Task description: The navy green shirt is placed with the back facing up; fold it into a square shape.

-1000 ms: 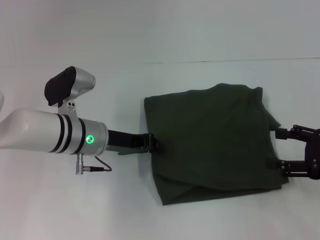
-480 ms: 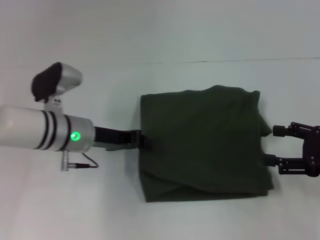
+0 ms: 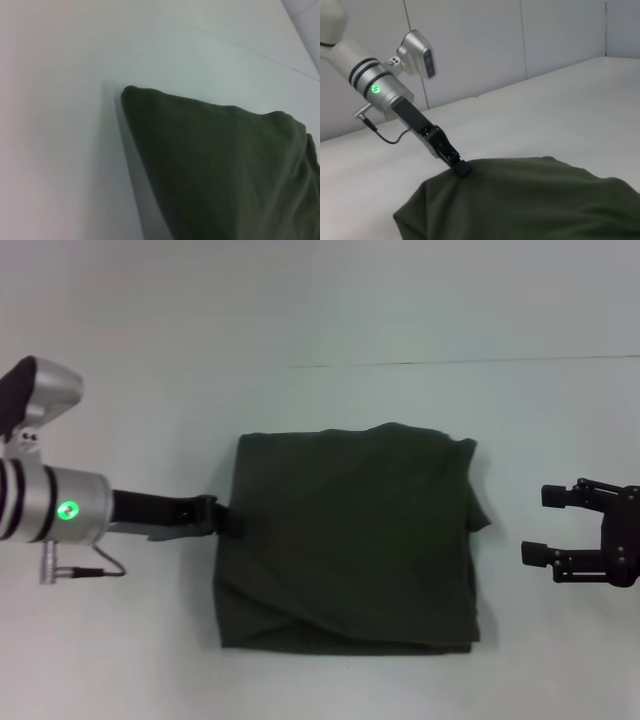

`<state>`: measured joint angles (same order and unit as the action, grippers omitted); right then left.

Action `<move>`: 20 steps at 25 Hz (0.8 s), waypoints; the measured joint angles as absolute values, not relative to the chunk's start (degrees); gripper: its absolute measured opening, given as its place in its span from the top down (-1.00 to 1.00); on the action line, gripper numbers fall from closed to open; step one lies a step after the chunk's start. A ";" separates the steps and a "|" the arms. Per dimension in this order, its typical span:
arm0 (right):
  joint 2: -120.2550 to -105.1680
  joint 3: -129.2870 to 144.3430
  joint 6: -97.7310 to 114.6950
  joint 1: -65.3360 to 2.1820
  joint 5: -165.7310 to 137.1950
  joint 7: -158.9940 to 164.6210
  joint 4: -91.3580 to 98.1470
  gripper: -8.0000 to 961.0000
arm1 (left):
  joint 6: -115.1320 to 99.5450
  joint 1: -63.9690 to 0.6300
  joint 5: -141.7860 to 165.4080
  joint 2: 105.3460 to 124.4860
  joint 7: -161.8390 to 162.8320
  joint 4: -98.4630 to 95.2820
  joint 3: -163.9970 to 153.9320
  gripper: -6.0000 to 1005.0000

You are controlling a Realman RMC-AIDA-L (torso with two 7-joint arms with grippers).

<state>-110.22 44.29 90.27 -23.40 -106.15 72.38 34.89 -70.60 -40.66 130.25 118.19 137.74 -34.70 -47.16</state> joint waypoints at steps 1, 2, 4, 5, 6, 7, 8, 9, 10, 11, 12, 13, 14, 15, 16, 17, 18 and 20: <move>-110.21 44.30 90.27 -23.43 -106.16 72.40 34.89 -0.97 | -71.65 -40.36 130.99 118.11 137.77 -35.16 -46.38 0.80; -110.21 44.30 90.27 -23.47 -106.17 72.42 34.89 -0.97 | -72.45 -40.16 131.46 118.07 137.79 -35.51 -45.77 0.80; -110.22 44.30 90.24 -23.51 -106.18 72.50 34.89 -0.97 | -74.12 -39.60 132.40 118.00 137.79 -36.27 -44.67 0.79; -110.23 44.29 90.17 -23.55 -106.19 72.55 34.89 -0.97 | -75.08 -39.17 132.97 117.97 137.80 -36.97 -43.99 0.78; -110.27 44.30 90.11 -23.57 -106.19 72.60 34.89 -0.97 | -75.14 -39.14 133.01 117.97 137.80 -37.02 -43.97 0.77; -110.31 44.30 90.06 -23.59 -106.20 72.63 34.89 -0.97 | -75.63 -38.89 133.33 117.95 137.81 -37.48 -43.70 0.75; -110.41 44.30 90.02 -23.61 -106.21 72.64 34.89 -0.97 | -75.82 -38.81 133.44 117.89 137.82 -37.62 -43.59 0.74; -110.47 44.30 89.98 -23.63 -106.21 72.64 34.87 -0.97 | -76.18 -38.81 133.57 117.74 137.83 -37.68 -43.47 0.73; -110.54 44.30 89.98 -23.66 -106.22 72.64 34.83 -0.97 | -76.50 -38.86 133.63 117.64 137.80 -37.67 -43.38 0.71; -110.56 44.30 89.97 -23.73 -106.23 72.65 34.76 -0.97 | -76.85 -38.94 133.63 117.54 137.72 -37.60 -43.10 0.70; -110.57 44.30 89.95 -23.82 -106.24 72.66 34.67 -0.97 | -77.28 -38.99 133.59 117.47 137.46 -37.57 -42.76 0.69; -110.57 44.30 89.95 -23.89 -106.24 72.66 34.61 -0.97 | -77.67 -39.00 133.49 117.46 137.17 -37.58 -42.40 0.67; -110.58 44.30 89.94 -23.94 -106.25 72.67 34.54 -0.97 | -77.84 -39.01 133.40 117.44 136.94 -37.58 -42.20 0.66; -110.62 44.30 89.92 -23.97 -106.25 72.67 34.50 -0.97 | -78.00 -39.02 133.35 117.42 136.75 -37.58 -42.03 0.65; -110.73 44.30 89.92 -23.97 -106.26 72.69 34.50 -0.97 | -78.07 -39.02 133.36 117.42 136.62 -37.56 -42.02 0.63; -110.84 44.30 89.91 -23.98 -106.26 72.71 34.50 -0.97 | -78.11 -39.02 133.44 117.42 136.26 -37.52 -42.02 0.62; -110.95 44.30 89.91 -23.98 -106.26 72.74 34.52 -0.96 | -78.11 -39.02 133.44 117.42 136.26 -37.52 -42.02 0.53; -111.08 44.30 89.82 -24.00 -106.26 72.77 34.54 -0.97 | -78.56 -38.76 133.23 117.49 134.85 -38.03 -41.72 0.35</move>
